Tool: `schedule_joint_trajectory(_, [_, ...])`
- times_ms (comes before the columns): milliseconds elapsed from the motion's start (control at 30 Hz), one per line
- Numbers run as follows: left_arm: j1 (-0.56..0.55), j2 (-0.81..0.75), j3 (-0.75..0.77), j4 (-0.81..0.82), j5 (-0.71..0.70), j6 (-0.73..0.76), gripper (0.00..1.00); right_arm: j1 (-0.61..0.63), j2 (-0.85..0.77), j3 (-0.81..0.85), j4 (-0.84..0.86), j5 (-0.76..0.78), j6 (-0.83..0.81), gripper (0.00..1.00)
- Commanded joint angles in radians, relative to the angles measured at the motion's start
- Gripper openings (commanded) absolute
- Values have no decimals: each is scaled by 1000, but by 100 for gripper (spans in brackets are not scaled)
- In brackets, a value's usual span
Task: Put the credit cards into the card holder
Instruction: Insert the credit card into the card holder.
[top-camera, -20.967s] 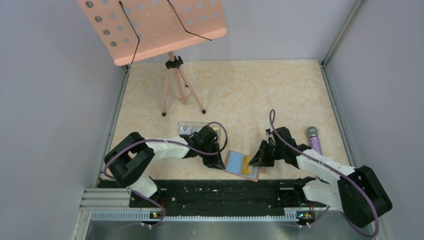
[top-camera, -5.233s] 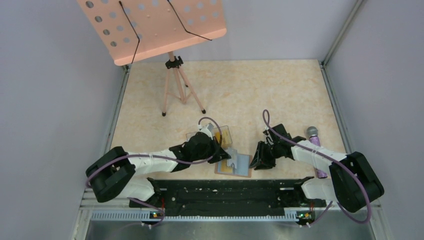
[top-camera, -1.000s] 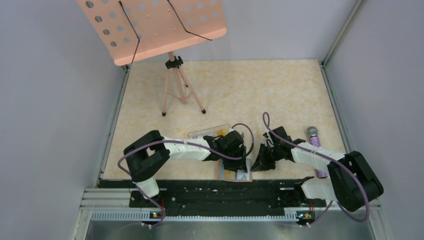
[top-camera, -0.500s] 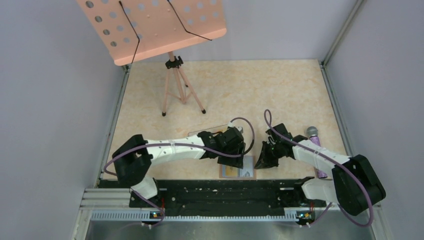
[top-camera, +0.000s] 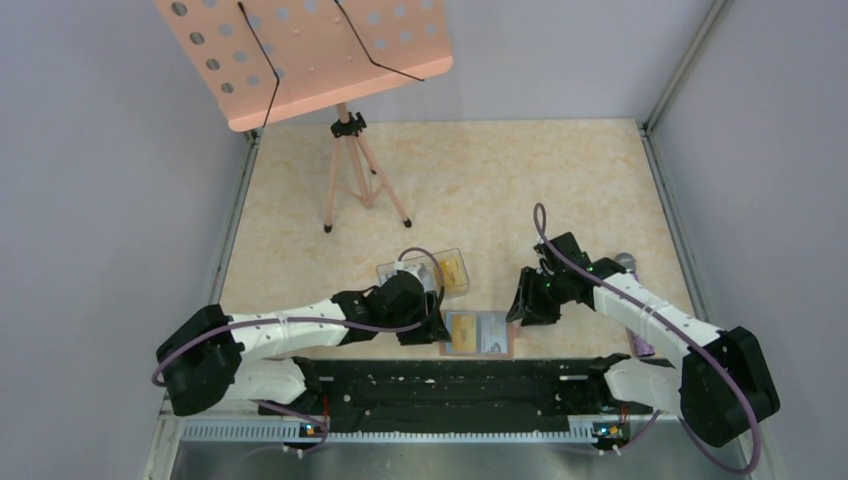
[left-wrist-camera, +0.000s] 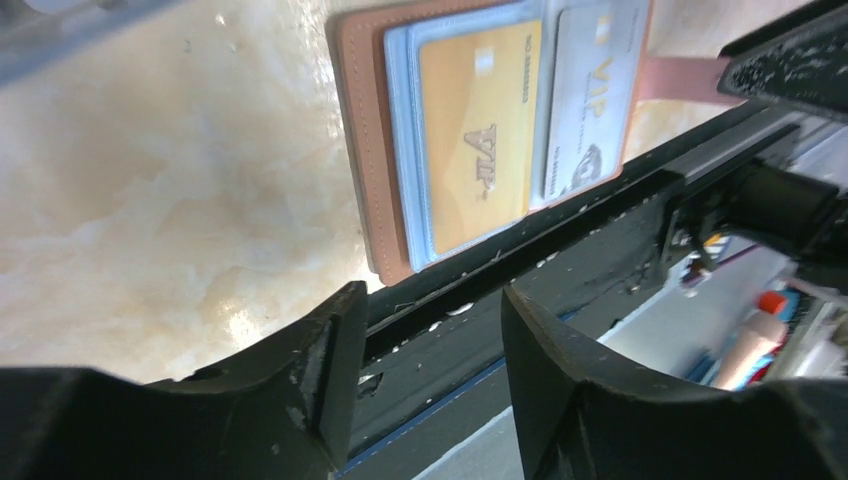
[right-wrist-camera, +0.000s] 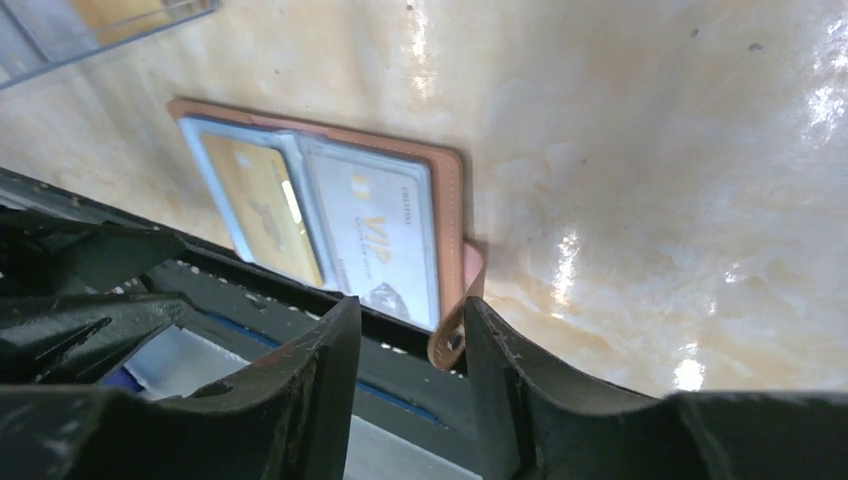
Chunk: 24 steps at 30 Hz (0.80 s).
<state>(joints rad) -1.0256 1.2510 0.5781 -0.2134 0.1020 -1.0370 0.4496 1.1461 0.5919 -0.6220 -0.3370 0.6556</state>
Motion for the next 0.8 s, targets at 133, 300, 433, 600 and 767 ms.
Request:
schedule_joint_trajectory(133, [148,-57,-50,176,130,-32,51,106,-44,86,17,-9,86,3])
schedule_joint_trajectory(300, [167,15,-12,179,189,-2,50,216,29,32,211,-59,210,0])
schedule_joint_trajectory(433, [167,74,-5,246,225,-14,49,268,109,25,324,-66,264,0])
schedule_joint_trajectory(600, [161,125,18,258,223,-1,48,297,206,41,350,-39,269,0])
schedule_joint_trajectory(767, [152,172,44,251,228,22,45,299,260,39,344,-9,256,0])
